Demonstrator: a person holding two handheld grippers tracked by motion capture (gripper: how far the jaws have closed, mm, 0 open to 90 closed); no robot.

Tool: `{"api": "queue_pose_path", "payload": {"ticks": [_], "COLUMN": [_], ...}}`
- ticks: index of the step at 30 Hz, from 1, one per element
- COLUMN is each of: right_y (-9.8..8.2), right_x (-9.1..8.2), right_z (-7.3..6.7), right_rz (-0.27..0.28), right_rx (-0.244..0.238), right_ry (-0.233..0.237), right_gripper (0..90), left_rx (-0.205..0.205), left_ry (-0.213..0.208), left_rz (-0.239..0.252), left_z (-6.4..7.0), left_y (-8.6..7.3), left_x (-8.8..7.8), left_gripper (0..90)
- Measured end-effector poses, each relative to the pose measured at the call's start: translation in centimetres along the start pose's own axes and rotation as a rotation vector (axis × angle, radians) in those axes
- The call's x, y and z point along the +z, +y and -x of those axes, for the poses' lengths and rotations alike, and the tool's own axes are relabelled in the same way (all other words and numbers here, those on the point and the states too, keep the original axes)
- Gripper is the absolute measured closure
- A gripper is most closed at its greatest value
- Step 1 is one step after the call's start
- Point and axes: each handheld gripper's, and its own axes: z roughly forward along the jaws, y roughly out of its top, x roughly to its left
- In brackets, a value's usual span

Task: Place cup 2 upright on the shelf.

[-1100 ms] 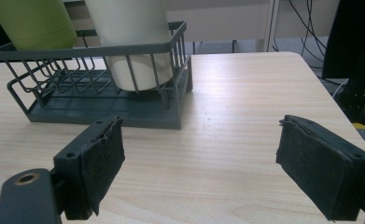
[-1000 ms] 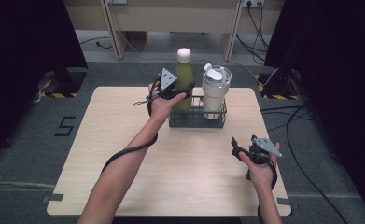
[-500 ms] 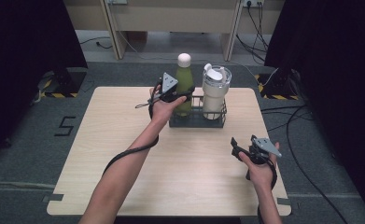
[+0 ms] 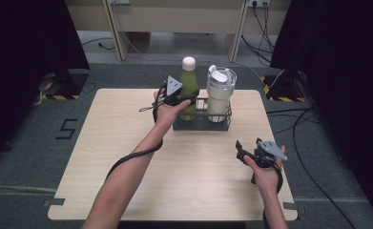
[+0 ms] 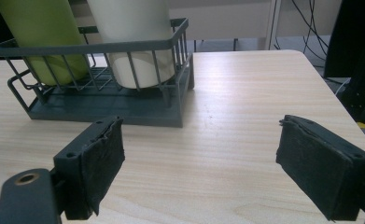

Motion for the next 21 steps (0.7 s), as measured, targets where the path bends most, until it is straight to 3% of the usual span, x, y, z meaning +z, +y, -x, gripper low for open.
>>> {"api": "queue_pose_path", "payload": {"ticks": [21], "right_y": [0.05], "right_x": [0.03], "right_z": [-0.27], "right_rz": [-0.001], "right_rx": [-0.005], "right_ry": [0.008], "right_gripper": [14.8], "left_rx": [-0.002], "left_ry": [-0.014], "left_rz": [-0.002], "left_z": [0.08], "left_y": [-0.17], "left_x": [-0.11], "left_gripper": [20.7]}}
